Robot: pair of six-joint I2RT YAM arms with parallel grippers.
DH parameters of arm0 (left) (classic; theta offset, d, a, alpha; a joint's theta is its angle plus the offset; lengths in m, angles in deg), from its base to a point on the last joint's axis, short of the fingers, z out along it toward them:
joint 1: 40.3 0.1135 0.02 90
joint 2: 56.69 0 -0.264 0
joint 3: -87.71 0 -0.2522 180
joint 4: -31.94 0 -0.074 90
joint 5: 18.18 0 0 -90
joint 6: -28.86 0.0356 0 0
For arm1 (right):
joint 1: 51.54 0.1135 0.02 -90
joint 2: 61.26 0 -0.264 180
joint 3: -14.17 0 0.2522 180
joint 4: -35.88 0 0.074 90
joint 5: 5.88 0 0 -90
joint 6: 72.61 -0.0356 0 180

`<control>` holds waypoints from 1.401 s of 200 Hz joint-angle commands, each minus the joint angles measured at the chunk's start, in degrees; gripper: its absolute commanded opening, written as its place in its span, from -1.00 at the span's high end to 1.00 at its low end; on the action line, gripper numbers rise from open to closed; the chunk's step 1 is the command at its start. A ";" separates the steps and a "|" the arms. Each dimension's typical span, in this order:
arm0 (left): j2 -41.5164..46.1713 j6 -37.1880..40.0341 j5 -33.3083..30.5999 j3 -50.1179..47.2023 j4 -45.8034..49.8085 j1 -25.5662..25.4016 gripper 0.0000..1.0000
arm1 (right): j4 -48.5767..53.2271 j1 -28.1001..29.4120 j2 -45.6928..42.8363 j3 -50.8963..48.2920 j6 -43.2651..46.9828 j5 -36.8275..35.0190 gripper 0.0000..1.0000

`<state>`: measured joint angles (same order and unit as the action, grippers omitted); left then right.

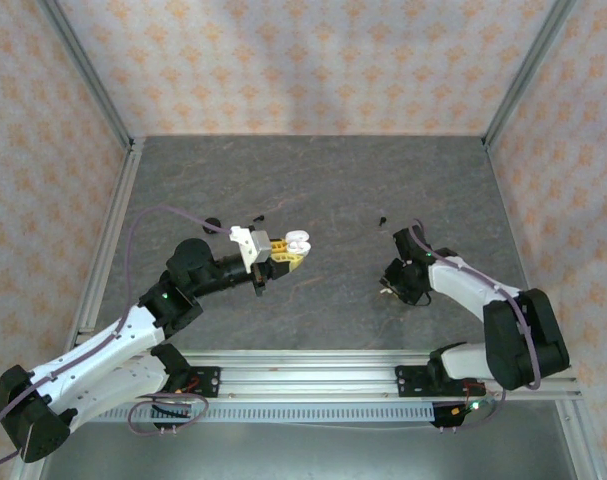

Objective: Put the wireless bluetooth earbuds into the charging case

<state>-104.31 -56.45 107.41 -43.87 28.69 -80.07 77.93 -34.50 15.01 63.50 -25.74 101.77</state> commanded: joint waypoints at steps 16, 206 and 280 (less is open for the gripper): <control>0.68 1.82 0.44 -0.49 -1.44 -0.52 1.00 | -2.45 -0.08 2.10 -0.69 -1.19 1.15 0.39; -0.04 2.56 0.16 -0.18 -1.81 -0.52 1.00 | 8.86 2.91 -10.72 10.33 6.11 -5.13 0.77; -3.48 7.40 0.27 1.84 0.04 -0.55 1.00 | 18.56 11.58 -19.92 24.18 8.75 -12.60 0.80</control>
<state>-107.02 -52.23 107.39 -43.96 28.77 -80.07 90.48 -26.92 -3.96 81.80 -18.86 94.75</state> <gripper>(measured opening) 0.099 0.102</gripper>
